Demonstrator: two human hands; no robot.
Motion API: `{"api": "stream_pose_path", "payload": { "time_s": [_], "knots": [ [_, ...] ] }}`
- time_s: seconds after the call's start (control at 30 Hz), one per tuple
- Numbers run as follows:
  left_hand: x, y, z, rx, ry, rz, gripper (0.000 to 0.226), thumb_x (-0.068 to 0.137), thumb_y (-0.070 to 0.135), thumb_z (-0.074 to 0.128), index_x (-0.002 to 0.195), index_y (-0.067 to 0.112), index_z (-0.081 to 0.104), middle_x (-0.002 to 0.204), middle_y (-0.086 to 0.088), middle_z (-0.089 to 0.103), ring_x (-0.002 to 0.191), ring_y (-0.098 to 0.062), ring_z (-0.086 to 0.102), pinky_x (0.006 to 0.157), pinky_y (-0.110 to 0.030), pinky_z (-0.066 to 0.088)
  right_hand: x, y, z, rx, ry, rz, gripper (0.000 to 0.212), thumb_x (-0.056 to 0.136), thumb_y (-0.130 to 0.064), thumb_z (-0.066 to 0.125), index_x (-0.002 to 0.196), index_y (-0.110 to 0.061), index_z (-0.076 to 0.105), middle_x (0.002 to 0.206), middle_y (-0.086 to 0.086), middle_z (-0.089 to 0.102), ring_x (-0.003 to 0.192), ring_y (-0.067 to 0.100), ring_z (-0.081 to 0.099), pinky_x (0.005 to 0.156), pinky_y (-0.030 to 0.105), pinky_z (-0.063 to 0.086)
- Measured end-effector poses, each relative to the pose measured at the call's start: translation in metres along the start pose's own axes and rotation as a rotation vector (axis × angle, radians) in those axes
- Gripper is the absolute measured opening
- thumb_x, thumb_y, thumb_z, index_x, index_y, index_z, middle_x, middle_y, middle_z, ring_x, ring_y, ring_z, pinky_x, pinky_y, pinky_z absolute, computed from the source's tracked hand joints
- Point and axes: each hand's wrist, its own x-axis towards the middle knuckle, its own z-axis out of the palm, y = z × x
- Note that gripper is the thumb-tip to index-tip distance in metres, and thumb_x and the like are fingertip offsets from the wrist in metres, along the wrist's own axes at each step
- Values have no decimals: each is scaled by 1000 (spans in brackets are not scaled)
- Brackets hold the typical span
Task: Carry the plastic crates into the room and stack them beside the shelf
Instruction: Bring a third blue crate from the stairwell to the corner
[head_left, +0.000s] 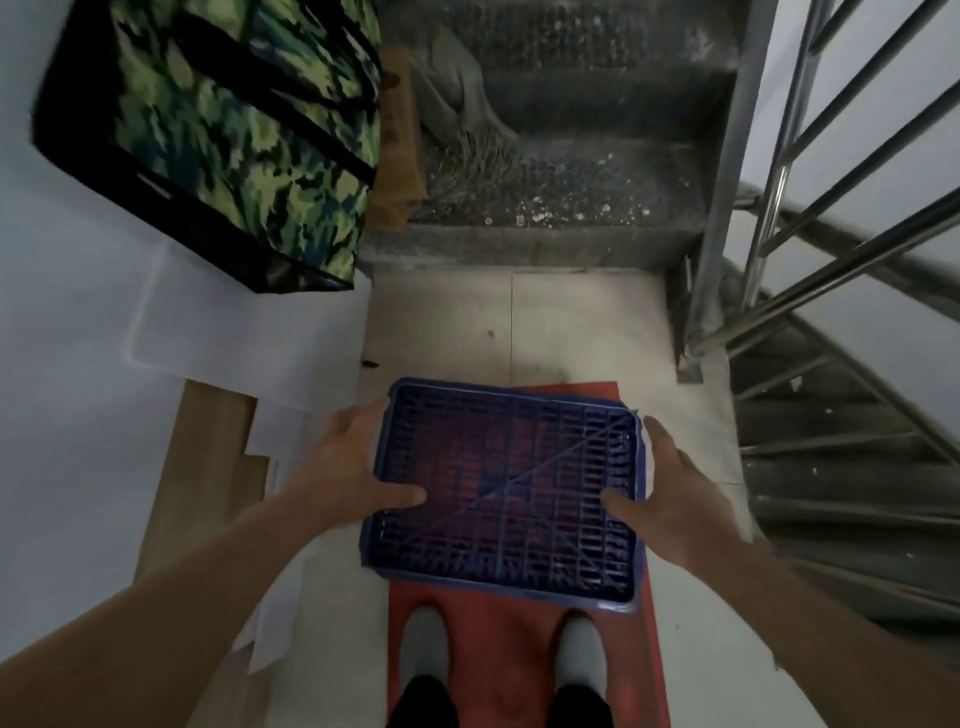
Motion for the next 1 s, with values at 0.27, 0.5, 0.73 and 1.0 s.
{"api": "stream_pose_path", "payload": {
  "time_s": [0.27,0.5,0.73,1.0],
  "knots": [
    [91,-67,55,41,-37,-51,135,59,60,88,160,34,2,163,-3,11,145,-21,29,118,-36,29,64,35,74,81,-7,94,103,71,-65,72,156,-46,17,140,1,58,116,30,64,87,51,57],
    [146,-106,94,53,-10,-94,134,60,58,89,160,33,4,163,-9,9,147,-26,27,119,-41,31,108,60,119,110,1,183,108,65,-65,71,157,-40,20,142,5,53,117,34,60,87,50,56],
    [172,-139,112,-63,33,-138,127,61,56,90,158,35,11,161,-1,26,151,-24,8,119,-50,27,137,77,150,263,56,329,89,72,-50,82,142,-32,31,126,10,62,101,36,63,79,47,53],
    [187,-141,123,-353,-16,-306,155,47,64,92,161,27,-6,164,-3,28,143,-23,39,118,-40,34,159,88,154,436,110,470,59,83,-44,81,119,-15,43,107,12,66,87,37,65,77,51,57]
  ]
}}
